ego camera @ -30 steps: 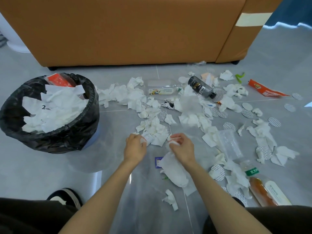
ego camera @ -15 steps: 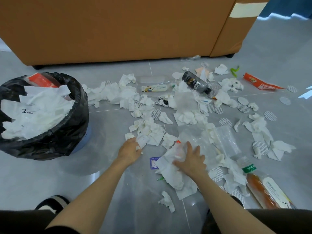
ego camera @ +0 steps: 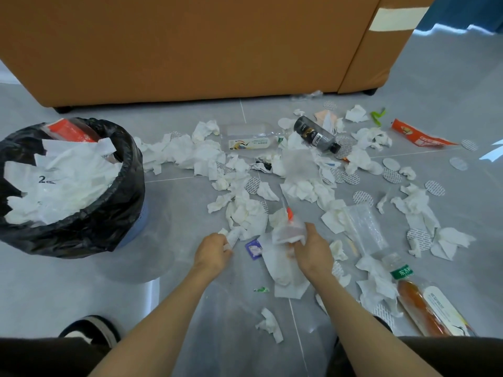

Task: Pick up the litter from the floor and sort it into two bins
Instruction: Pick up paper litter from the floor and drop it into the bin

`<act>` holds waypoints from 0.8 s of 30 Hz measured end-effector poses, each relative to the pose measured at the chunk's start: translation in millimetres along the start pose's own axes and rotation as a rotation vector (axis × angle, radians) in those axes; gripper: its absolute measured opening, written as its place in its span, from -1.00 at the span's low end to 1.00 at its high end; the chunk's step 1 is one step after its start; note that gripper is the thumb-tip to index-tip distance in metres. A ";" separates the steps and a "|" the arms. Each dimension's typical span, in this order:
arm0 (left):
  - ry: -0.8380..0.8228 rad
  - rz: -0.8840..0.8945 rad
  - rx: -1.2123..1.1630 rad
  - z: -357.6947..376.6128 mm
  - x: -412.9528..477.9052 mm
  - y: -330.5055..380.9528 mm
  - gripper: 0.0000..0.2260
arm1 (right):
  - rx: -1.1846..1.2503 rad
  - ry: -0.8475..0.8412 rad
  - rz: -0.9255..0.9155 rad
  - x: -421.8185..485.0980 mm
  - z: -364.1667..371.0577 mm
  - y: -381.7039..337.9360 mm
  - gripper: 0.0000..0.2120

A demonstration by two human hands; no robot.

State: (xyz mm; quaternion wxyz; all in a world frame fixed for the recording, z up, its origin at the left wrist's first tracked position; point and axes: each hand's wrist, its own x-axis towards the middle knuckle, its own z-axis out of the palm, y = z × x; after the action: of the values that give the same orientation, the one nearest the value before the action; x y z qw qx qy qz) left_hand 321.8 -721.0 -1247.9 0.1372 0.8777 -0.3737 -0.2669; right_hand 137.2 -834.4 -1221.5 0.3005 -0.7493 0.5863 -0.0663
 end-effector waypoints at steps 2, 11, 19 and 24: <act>0.050 -0.017 -0.122 -6.5 -4.7 5.1 -0.93 | 0.095 0.059 -0.014 2.4 -10.1 -10.9 -0.60; 0.338 0.010 -0.408 -91.6 -16.6 30.1 -0.87 | 0.313 0.236 -0.119 3.0 -57.2 -81.9 -0.81; 0.580 0.056 -0.527 -178.0 -41.1 11.3 -0.88 | 0.653 0.159 -0.305 -12.0 -80.1 -188.9 -0.84; 0.707 0.027 -0.595 -228.1 -60.1 -20.2 -0.90 | 0.824 -0.106 -0.427 -32.5 -73.6 -256.8 -0.88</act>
State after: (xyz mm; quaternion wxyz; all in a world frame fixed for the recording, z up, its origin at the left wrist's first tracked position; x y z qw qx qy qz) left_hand 429.0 -654.0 -1047.7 0.5057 0.8323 -0.2225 -0.0451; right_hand 309.5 -798.1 -1018.0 0.5821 -0.6740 0.3276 -0.3156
